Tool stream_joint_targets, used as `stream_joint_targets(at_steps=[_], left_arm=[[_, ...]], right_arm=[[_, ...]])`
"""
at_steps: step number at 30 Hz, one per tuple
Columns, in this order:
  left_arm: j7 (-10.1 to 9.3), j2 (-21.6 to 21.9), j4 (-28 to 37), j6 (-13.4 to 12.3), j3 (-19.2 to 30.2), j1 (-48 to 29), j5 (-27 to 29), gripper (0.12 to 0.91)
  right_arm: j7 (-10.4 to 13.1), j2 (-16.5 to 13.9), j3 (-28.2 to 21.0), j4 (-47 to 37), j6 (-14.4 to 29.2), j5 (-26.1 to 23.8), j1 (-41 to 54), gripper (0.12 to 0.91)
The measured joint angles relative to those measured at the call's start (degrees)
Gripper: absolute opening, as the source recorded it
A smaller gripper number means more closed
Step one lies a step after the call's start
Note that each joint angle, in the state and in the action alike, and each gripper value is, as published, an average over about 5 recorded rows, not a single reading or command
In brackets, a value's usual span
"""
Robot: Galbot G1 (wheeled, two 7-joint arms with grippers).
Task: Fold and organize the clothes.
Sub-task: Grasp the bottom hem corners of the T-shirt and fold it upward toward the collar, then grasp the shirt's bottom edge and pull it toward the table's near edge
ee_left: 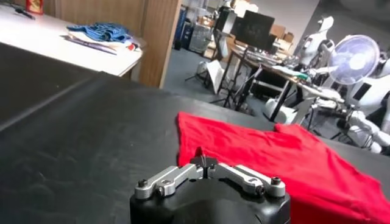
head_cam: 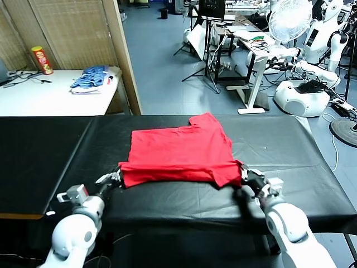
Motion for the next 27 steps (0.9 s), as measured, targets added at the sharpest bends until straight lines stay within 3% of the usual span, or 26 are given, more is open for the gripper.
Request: stream_joint_targets(at_steps=[4,10,12,14,17,20,23,27], left_arm=[[0.36,0.95,3.05,-0.7,1.13,-2.39,1.93,0.125],[0.62,0.89,5.43,-0.56,1.68,-3.43,4.23,0.137],[0.72,0.92,5.24,-0.39,1.51,-3.01,4.42,0.194],[0.83,0.96,4.82,-0.22,1.29,-2.4,4.51,0.301],[1.02,0.82,4.05,-0.02,1.07,-1.27,4.76,0.469],[1.38,0.44,3.45,0.26,0.97,-0.22,4.94,0.634],[1.83,-0.01,3.25,0.7,0.85,0.6,4.62,0.755],[2.5,-0.5,3.38,1.61,0.49,1.49,3.03,0.795]], right_arm=[[-0.71,0.57,-2.23,-3.29,0.89,-0.1,3.53,0.167],[-1.89,-0.74,-1.93,-0.66,-4.1,2.05,2.11,0.468],[-1.72,-1.47,-1.17,2.14,-5.3,2.25,0.09,0.585],[-1.5,-2.12,-0.29,5.13,-5.8,2.14,-2.29,0.69],[-1.32,-2.71,0.98,8.85,-5.97,1.42,-5.85,0.778],[-1.29,-2.84,1.85,10.8,-5.85,0.5,-8.73,0.786],[-1.34,-2.73,2.19,11.28,-5.62,0.02,-10.43,0.74],[-1.52,-2.41,2.09,10.93,-5.17,-0.47,-11.21,0.609]])
